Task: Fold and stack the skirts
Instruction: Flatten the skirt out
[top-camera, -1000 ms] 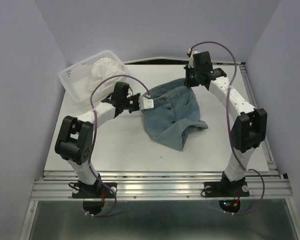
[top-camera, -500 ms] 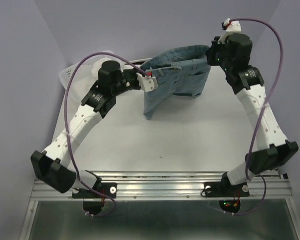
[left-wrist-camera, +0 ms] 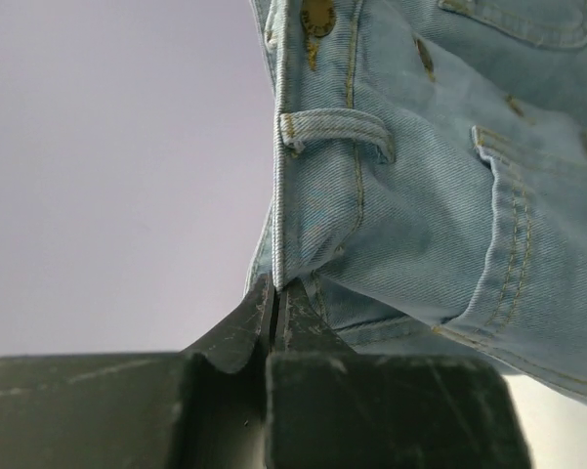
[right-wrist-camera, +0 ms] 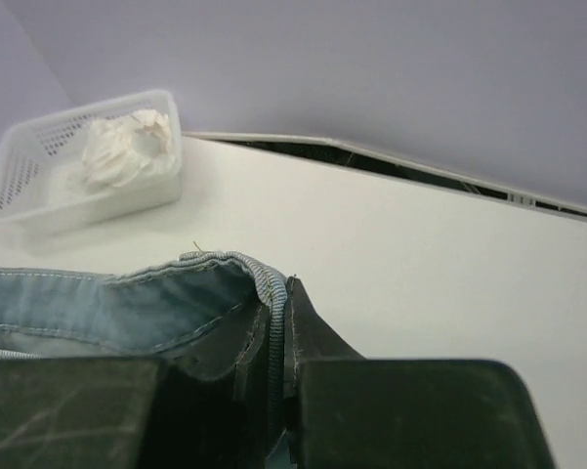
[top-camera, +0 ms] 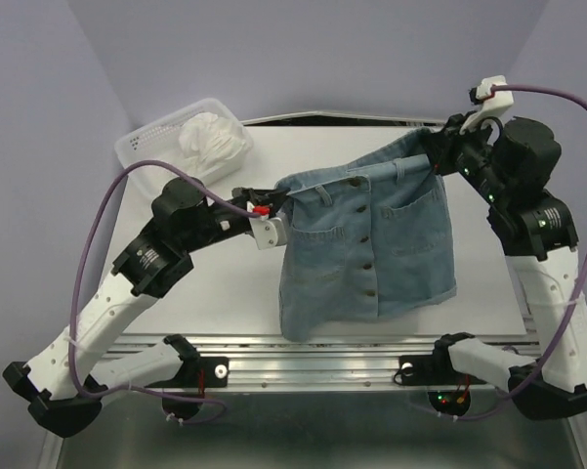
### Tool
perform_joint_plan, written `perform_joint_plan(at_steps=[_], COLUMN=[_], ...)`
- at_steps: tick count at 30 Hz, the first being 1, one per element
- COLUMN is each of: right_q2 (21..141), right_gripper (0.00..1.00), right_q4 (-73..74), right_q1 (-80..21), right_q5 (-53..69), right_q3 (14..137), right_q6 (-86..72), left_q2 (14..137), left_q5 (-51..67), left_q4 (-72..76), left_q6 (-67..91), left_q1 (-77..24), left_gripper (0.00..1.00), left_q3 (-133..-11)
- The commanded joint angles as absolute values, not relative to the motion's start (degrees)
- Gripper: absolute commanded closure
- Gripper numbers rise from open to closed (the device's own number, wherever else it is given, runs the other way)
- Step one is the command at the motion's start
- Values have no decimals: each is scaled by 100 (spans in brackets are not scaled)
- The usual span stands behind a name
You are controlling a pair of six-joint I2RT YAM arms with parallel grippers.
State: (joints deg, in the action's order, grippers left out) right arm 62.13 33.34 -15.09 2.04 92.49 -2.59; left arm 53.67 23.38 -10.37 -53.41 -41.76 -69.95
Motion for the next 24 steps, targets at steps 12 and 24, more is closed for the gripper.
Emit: perform_joint_plan(at_steps=[12,24], right_q2=[10438,11314], right_gripper=[44,0], right_q4=[2399,3850], right_q1=[-1213,-1213], right_q5=[-53,105], right_q3=[10270,12529], right_q6=[861,1853], left_q2=[8091,8913], left_q5=[2047,2119], left_q4=[-923,-1277], left_q6=[-4272,-3525], left_q1=[-2964,-1855], left_gripper=[100,1], left_q3=[-6467,-7569])
